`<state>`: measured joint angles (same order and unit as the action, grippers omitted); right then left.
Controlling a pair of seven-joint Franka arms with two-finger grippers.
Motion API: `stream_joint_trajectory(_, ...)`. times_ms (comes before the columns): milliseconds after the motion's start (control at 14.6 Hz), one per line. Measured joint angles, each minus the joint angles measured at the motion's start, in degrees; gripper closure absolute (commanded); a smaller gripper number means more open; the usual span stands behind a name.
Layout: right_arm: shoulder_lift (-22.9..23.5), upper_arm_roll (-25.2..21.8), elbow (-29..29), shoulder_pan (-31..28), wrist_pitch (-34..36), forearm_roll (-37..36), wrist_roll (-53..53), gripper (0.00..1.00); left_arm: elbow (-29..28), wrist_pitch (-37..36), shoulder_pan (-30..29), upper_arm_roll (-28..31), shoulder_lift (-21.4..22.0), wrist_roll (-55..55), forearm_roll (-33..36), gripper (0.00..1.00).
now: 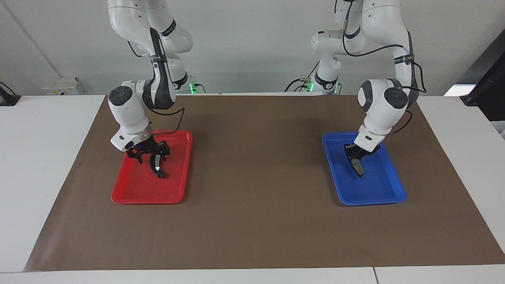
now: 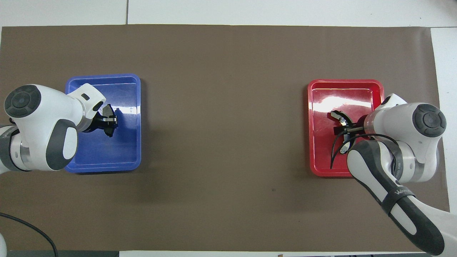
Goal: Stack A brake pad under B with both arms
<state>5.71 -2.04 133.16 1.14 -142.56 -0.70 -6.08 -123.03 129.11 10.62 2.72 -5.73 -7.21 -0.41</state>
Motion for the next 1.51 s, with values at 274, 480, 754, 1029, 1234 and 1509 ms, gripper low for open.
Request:
stream_joint_trajectory(274,0.9,0.0,0.1,0.0,-0.4,0.3,-0.1,0.28,2.7,-2.9,6.0,-0.2,0.5,-4.3,0.3,0.99)
stream_joint_trajectory(480,0.9,0.0,0.1,0.0,-0.4,0.4,-0.1,0.85,2.7,-1.9,12.7,-0.4,0.3,-8.1,0.3,0.99)
stream_joint_trajectory(754,0.9,0.0,0.2,0.2,-0.4,0.4,-0.2,1.00,2.7,3.6,23.8,-0.7,-1.3,-17.8,0.4,0.99)
stream_joint_trajectory(1029,0.9,0.0,0.0,0.2,-0.4,0.4,-0.2,1.00,8.1,6.2,32.4,-0.8,-7.9,-27.0,0.4,0.98)
stream_joint_trajectory(1234,0.9,0.0,-2.1,0.2,2.3,0.4,-0.2,1.00,14.7,6.5,35.3,-0.8,-14.8,-29.0,0.4,0.86)
stream_joint_trajectory(1509,0.8,0.0,-6.9,0.2,6.7,0.4,-0.2,1.00,16.3,9.6,36.3,-0.6,-18.9,-29.2,0.4,0.00)
